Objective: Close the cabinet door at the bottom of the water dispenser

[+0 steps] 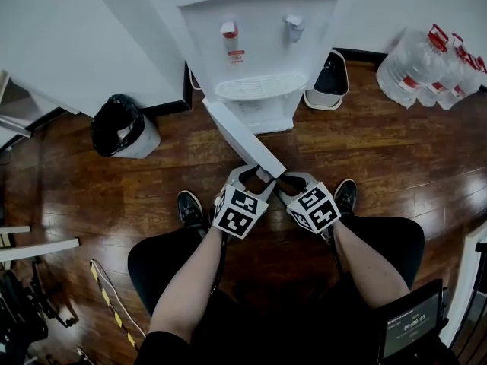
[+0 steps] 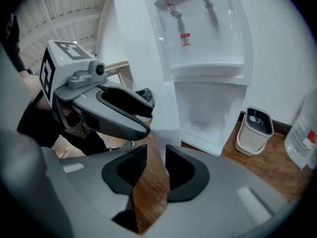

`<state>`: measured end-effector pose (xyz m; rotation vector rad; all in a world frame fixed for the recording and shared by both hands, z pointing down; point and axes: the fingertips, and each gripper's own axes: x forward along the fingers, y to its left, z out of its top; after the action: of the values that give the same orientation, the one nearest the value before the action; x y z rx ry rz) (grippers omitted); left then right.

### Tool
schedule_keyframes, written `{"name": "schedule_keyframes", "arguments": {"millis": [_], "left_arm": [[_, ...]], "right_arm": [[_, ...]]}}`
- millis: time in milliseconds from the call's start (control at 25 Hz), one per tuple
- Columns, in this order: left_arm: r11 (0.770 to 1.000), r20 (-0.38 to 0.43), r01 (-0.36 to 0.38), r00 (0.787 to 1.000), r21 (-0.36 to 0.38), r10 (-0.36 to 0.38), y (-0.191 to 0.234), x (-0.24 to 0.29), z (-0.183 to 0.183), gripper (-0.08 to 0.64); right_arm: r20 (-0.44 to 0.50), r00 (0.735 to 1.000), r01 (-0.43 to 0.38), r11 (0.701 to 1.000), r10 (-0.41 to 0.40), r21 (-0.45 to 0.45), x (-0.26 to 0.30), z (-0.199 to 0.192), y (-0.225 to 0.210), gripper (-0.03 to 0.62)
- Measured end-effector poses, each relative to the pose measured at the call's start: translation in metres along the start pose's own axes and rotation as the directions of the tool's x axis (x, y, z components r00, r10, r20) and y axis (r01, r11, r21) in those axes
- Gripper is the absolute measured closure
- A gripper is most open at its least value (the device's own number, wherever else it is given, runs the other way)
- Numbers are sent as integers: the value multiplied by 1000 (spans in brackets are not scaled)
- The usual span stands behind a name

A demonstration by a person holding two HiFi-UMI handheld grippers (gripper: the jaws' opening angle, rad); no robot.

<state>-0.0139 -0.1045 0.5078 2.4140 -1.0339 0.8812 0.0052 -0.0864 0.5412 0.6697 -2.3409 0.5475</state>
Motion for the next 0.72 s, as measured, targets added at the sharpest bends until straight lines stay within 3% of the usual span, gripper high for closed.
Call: {"name": "schedule_keyframes", "arguments": {"millis": [120,200,320,480,720], "left_arm": [[998,-31,31,999,59,-29,9,6,3,425],[999,-25,18,1000,51,-16,21,8,10,407],[997,3,-75,997,-7,75,50,9,20,382],[968,10,-218,975,-125,221,91,17,14,382],[946,53,-260,960,-194,275,112,40,23,382]], "right_arm": [[-8,999,32,999,-32,17,-2,0,-17,541],[-12,999,51,999,-51,17,-4,0,-26,540],[-16,996,86,996,-86,18,-9,0,-42,538],[-10,987,162,984,-162,68,-15,5,-73,538],[31,959,269,938,-282,220,-23,14,-126,538]]}}
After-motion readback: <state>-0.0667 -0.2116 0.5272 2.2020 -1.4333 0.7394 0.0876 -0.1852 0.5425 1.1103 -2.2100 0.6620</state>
